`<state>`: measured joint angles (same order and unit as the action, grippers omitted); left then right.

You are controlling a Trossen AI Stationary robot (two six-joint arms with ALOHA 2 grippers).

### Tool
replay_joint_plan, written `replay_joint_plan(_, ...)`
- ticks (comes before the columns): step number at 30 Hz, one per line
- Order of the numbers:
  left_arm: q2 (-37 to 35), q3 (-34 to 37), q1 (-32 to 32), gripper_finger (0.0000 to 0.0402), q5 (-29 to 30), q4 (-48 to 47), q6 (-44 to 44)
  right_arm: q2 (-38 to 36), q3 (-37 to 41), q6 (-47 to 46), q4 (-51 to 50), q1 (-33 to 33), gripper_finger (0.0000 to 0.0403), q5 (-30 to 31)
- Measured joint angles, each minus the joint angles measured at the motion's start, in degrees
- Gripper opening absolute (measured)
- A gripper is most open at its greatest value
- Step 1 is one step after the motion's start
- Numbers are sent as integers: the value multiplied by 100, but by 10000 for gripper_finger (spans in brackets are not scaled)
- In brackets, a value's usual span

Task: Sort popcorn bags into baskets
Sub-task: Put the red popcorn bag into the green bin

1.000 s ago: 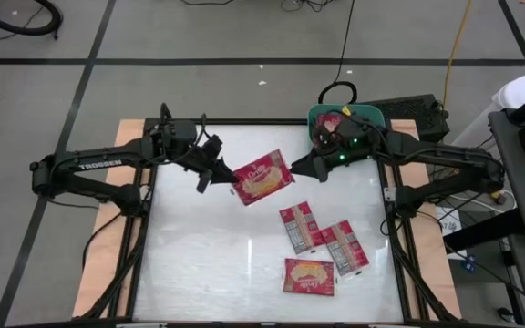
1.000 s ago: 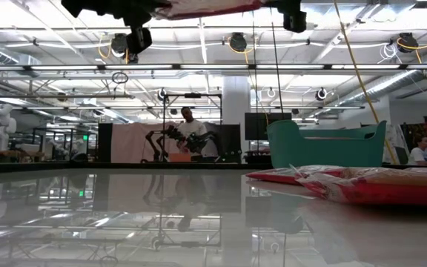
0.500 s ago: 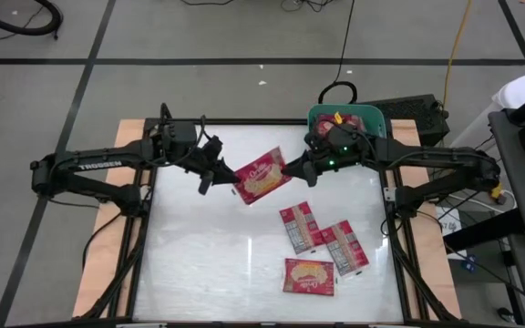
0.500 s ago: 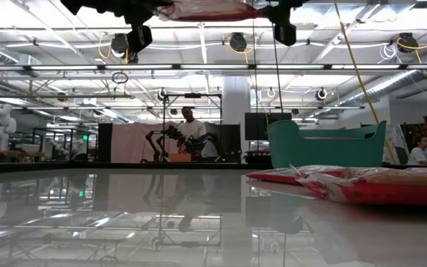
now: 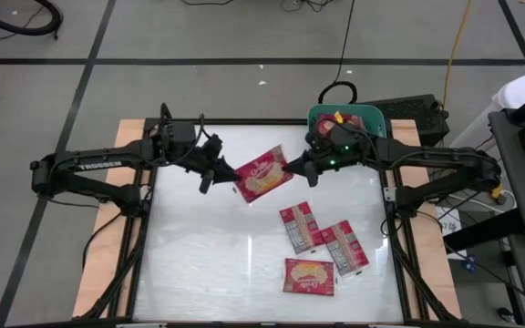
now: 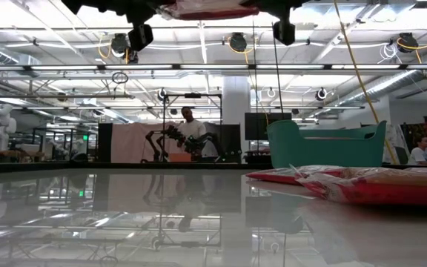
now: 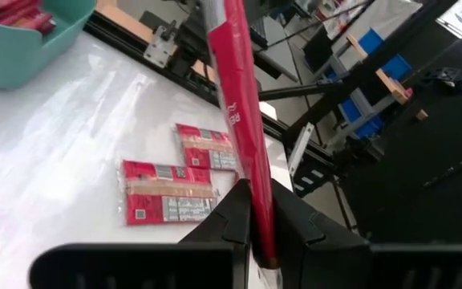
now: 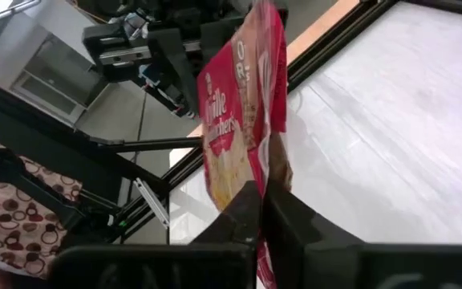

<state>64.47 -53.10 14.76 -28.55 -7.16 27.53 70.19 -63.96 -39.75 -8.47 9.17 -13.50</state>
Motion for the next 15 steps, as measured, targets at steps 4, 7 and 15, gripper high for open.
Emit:
replay_joint_plan(4, 0, 0, 2, 44, 388, 32, 259, -91, 0, 3, -49, 89, 2, -8)
replay_joint_plan(7, 0, 0, 4, 90, 913, 62, 455, -169, 0, -3, -97, 177, 1, -19)
replay_joint_plan(15, 2, -2, 191, 217, 1602, 163, 697, -469, 0, -7, -464, 504, 0, 0)
